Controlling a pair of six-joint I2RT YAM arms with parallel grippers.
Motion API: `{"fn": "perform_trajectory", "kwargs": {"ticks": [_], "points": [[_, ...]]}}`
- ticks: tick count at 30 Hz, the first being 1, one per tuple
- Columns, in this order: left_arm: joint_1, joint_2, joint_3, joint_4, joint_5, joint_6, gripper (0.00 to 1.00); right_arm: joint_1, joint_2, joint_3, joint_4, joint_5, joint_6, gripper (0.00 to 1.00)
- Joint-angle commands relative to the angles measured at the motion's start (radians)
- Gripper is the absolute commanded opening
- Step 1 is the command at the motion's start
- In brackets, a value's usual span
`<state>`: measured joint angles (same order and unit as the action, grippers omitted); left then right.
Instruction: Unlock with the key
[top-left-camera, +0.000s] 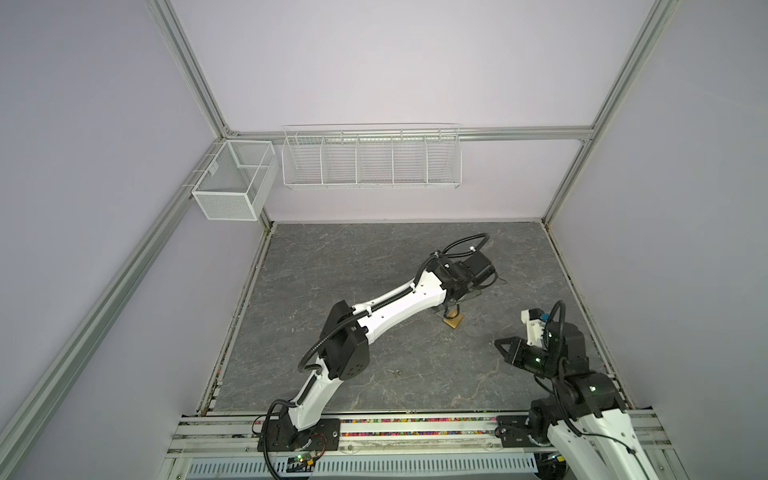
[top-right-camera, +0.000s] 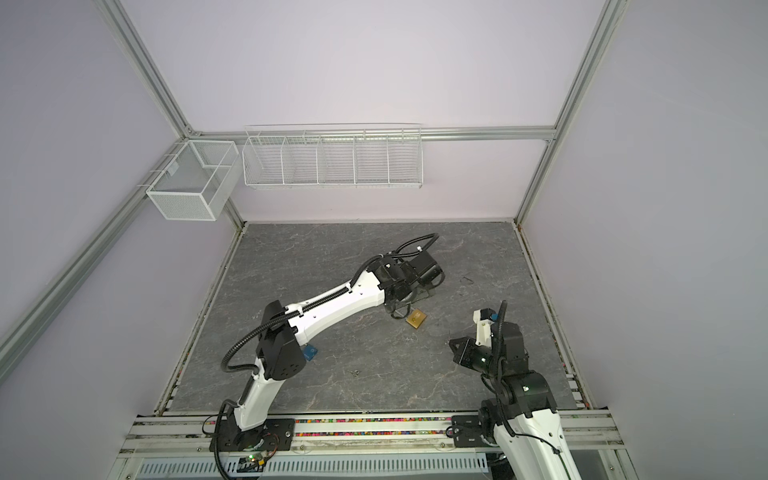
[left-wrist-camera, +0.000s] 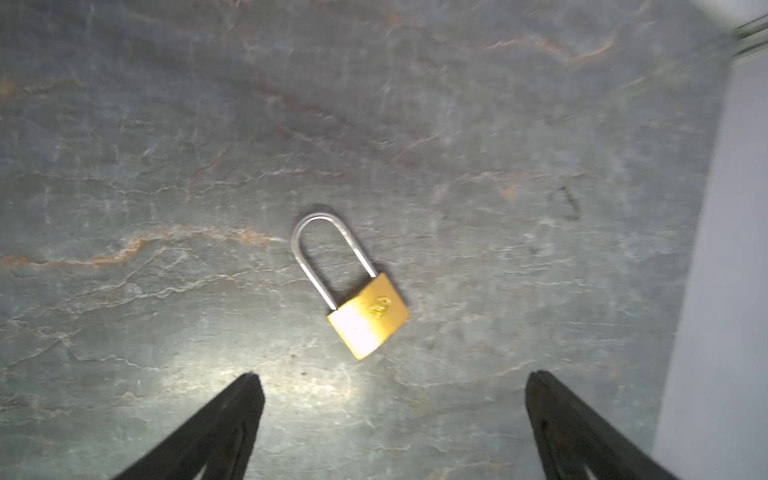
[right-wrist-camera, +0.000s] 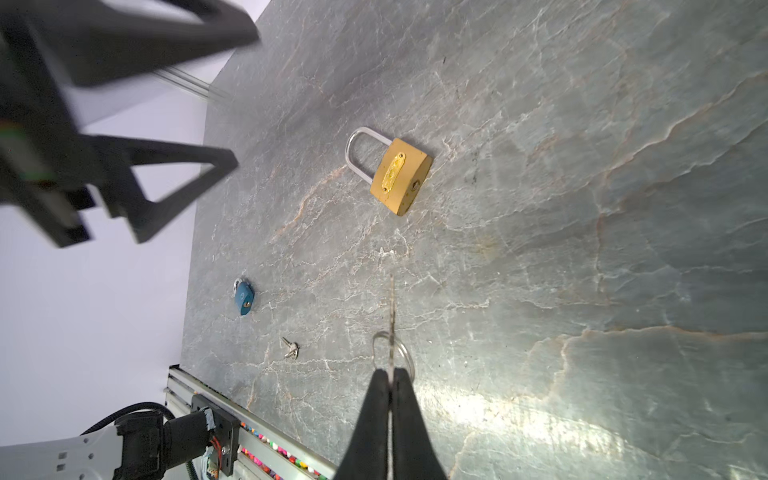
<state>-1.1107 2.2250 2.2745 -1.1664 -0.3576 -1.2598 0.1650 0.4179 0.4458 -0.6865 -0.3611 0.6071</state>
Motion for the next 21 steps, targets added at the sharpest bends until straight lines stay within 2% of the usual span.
{"fn": "perform_trajectory", "kwargs": {"ticks": [1, 3, 5, 7, 9, 14, 18, 21], "points": [[0.016, 0.084, 0.073, -0.239, -0.065, -0.110, 1.00, -0.005, -0.038, -0.015, 0.030, -0.044, 0.034, 0.06], [0.039, 0.048, -0.055, -0.097, 0.056, -0.207, 0.87, -0.005, -0.084, -0.013, -0.001, -0.036, 0.041, 0.06], [0.070, -0.006, -0.225, 0.133, 0.204, -0.284, 0.84, -0.005, -0.135, -0.012, -0.048, -0.024, 0.045, 0.06], [0.088, -0.011, -0.301, 0.248, 0.293, -0.351, 0.82, -0.005, -0.183, -0.016, -0.089, -0.026, 0.051, 0.06], [0.098, 0.050, -0.220, 0.167, 0.339, -0.378, 0.82, -0.005, -0.228, -0.029, -0.109, -0.034, 0.064, 0.06], [0.093, 0.211, 0.056, -0.006, 0.367, -0.392, 0.82, -0.005, -0.266, -0.036, -0.124, -0.036, 0.076, 0.06], [0.092, 0.266, 0.100, -0.021, 0.418, -0.432, 0.82, -0.005, -0.269, -0.019, -0.148, -0.031, 0.061, 0.06], [0.083, 0.267, 0.107, -0.070, 0.395, -0.449, 0.80, -0.005, -0.275, -0.008, -0.154, -0.026, 0.061, 0.06]]}}
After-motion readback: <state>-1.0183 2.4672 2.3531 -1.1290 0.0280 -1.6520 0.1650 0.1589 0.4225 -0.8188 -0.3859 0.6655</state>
